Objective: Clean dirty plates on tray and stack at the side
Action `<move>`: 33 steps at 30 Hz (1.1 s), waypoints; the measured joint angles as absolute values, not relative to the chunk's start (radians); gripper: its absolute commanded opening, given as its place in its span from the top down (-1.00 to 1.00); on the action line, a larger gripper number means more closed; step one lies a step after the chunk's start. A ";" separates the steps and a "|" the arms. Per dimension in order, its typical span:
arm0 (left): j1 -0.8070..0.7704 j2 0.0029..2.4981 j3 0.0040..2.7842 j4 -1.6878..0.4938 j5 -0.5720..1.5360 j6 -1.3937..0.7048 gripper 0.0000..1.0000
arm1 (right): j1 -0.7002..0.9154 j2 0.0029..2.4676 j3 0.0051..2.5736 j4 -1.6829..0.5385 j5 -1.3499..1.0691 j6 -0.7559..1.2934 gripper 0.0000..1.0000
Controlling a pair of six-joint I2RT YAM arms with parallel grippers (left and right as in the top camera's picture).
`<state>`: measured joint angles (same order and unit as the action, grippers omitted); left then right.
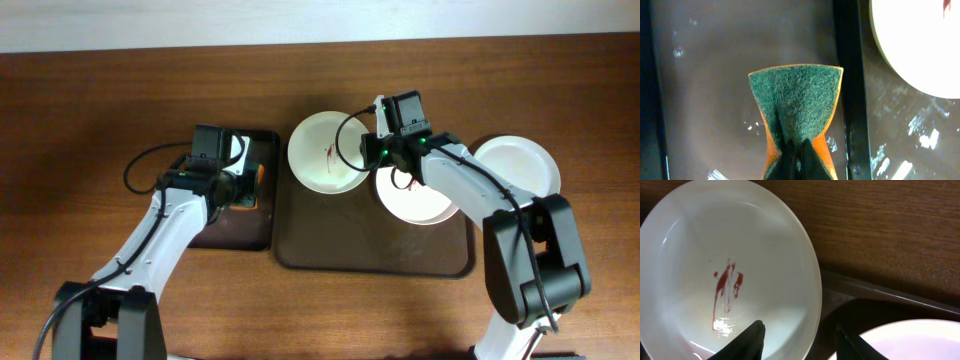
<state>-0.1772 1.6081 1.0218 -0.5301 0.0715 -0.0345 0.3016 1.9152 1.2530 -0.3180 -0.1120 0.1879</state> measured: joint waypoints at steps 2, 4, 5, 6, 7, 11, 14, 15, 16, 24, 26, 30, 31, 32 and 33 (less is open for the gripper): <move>-0.177 1.608 1.022 -0.535 0.072 -0.035 1.00 | 0.302 1.935 1.253 -0.296 -0.112 0.199 0.15; -0.177 1.608 1.022 -0.536 0.072 -0.035 1.00 | 0.302 1.970 1.253 -0.294 -0.114 0.212 0.37; -0.177 1.608 1.022 -0.536 0.072 -0.035 1.00 | 0.302 1.982 1.253 -0.290 -0.118 0.215 0.62; -0.177 1.608 1.022 -0.536 0.072 -0.035 1.00 | 0.301 1.987 1.253 -0.288 -0.125 0.220 0.84; -0.177 1.608 1.022 -0.536 0.072 -0.035 1.00 | 0.301 1.987 1.253 -0.286 -0.131 0.222 0.92; -0.177 1.608 1.022 -0.536 0.072 -0.035 1.00 | 0.301 1.987 1.253 -0.324 -0.147 0.237 0.92; -0.177 1.608 1.022 -0.535 0.072 -0.035 1.00 | 0.301 1.969 1.253 -0.418 -0.155 0.239 0.92; -0.177 1.608 1.022 -0.535 0.072 -0.035 1.00 | 0.301 1.948 1.253 -0.461 -0.155 0.239 0.92; -0.177 1.608 1.022 -0.534 0.072 -0.035 1.00 | 0.301 1.924 1.253 -0.517 -0.155 0.239 0.92; -0.177 1.608 1.022 -0.497 0.159 -0.035 1.00 | 0.301 1.811 1.254 -0.866 -0.167 0.239 0.92; -0.177 1.608 1.022 -0.494 0.221 -0.044 1.00 | 0.301 1.811 1.254 -0.868 -0.167 0.240 0.92; -0.177 1.608 1.022 -0.493 0.266 -0.054 1.00 | 0.301 1.811 1.254 -0.875 -0.179 0.239 0.92; -0.177 1.608 1.022 -0.493 0.266 -0.054 1.00 | 0.301 1.811 1.254 -0.876 -0.182 0.239 0.92; -0.177 1.608 1.022 -0.493 0.266 -0.054 1.00 | 0.301 1.811 1.254 -0.876 -0.185 0.240 0.92; -0.177 1.608 1.022 -0.492 0.266 -0.054 1.00 | 0.301 1.811 1.254 -0.876 -0.186 0.239 0.92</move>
